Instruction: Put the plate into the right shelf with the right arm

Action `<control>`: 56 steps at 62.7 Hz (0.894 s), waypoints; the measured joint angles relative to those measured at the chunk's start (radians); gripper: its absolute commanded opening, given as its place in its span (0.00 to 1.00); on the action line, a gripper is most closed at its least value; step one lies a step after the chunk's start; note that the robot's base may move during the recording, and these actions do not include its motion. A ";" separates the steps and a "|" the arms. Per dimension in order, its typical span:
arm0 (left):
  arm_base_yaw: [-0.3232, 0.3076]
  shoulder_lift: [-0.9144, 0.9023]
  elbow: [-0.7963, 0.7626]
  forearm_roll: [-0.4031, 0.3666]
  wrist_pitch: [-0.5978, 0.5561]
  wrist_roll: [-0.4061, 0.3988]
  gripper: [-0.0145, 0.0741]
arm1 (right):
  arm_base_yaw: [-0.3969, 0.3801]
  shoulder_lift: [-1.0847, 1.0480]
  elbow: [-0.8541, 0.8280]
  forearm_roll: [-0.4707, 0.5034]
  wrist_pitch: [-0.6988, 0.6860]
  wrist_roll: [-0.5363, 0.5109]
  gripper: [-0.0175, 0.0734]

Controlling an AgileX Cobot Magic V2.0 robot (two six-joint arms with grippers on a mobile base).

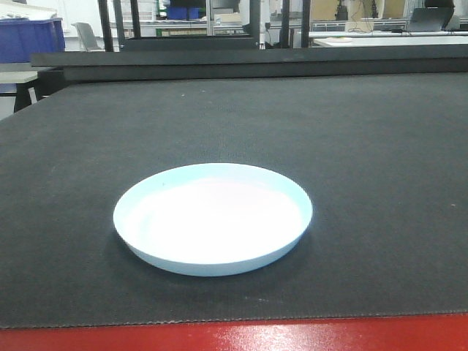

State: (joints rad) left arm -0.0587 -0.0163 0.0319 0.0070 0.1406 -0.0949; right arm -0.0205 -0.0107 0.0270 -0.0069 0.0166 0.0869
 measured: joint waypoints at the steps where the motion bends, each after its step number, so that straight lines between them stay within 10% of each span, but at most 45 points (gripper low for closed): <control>1: 0.000 0.000 0.000 0.000 0.000 0.000 0.11 | 0.000 0.000 0.000 0.000 -0.003 0.000 0.25; 19: 0.000 0.000 0.000 0.000 0.000 0.000 0.11 | 0.000 0.000 -0.031 0.014 -0.181 0.181 0.25; 34: 0.000 0.000 0.000 0.000 0.000 0.000 0.11 | 0.034 0.090 -0.363 -0.062 0.070 0.262 0.25; 56: 0.000 0.000 0.000 0.000 0.000 0.000 0.11 | 0.406 0.677 -0.781 -0.052 0.523 0.264 0.25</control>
State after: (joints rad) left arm -0.0587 -0.0163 0.0319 0.0070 0.1406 -0.0949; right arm 0.3860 0.6664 -0.7544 -0.0589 0.5397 0.3510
